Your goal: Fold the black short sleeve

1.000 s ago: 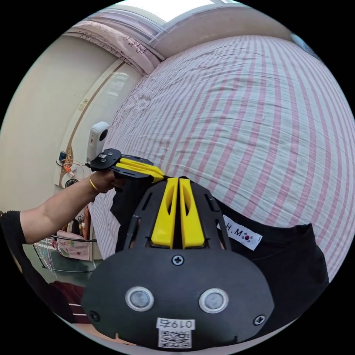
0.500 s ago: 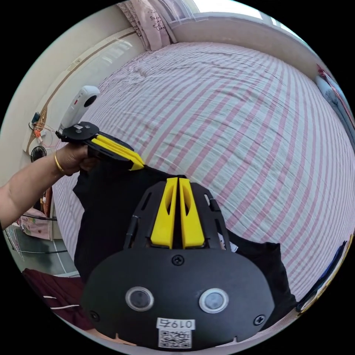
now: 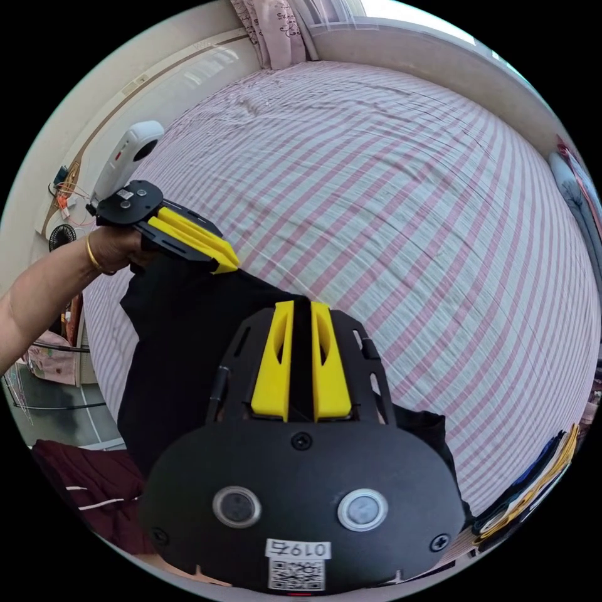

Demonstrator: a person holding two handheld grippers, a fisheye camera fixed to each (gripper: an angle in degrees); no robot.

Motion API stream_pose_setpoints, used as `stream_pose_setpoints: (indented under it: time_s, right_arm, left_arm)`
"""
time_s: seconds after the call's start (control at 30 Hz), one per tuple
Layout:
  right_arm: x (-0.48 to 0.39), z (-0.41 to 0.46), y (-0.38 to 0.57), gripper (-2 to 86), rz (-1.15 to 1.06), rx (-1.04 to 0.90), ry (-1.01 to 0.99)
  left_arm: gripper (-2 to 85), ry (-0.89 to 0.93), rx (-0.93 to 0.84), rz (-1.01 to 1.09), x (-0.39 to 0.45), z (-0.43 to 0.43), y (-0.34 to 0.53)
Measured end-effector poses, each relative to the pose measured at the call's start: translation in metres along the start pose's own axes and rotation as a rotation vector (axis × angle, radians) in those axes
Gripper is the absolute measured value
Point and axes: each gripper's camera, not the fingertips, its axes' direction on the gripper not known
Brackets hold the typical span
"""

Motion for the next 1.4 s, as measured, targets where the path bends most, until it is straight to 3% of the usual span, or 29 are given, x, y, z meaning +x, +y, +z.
stream_pose_setpoints:
  time_s: [0.1, 0.33, 0.47, 0.63, 0.9, 0.97, 1.1, 1.23, 1.4]
  right_arm:
    - [-0.014, -0.004, 0.005, 4.9, -0.012, -0.009, 0.04]
    - [-0.031, -0.069, 0.045, 0.2, 0.064, 0.177, 0.091]
    - [-0.037, -0.092, 0.086, -0.5, 0.106, 0.193, 0.025]
    - [-0.058, -0.133, 0.179, -0.7, 0.249, 0.239, 0.016]
    - [-0.085, -0.172, 0.34, -0.1, 0.485, 0.156, 0.08]
    - [-0.092, -0.182, 0.376, 0.4, 0.537, 0.12, 0.097]
    - [-0.109, -0.2, 0.461, 1.8, 0.654, -0.014, 0.172]
    - [-0.133, -0.212, 0.522, 2.5, 0.676, -0.048, 0.107]
    - [-0.162, -0.213, 0.55, 6.7, 0.608, -0.122, 0.103]
  left_arm:
    - [0.6, -0.02, 0.045, -0.03, 0.004, -0.007, 0.008]
    - [0.7, -0.014, 0.152, 0.0, 0.028, -0.037, 0.032]
    - [0.7, 0.003, 0.08, 0.071, 0.056, -0.026, 0.045]
    - [0.8, -0.091, -0.07, 0.041, 0.066, 0.009, 0.058]
    - [0.8, -0.096, 0.115, -0.036, 0.1, -0.017, 0.096]
    - [0.8, -0.069, 0.226, -0.057, 0.126, -0.036, 0.128]
    - [0.8, -0.002, 0.286, -0.121, 0.173, -0.045, 0.206]
    - [0.8, 0.115, 0.198, -0.214, 0.238, -0.02, 0.312]
    - [1.0, -0.023, 0.06, -0.308, 0.303, 0.002, 0.392]
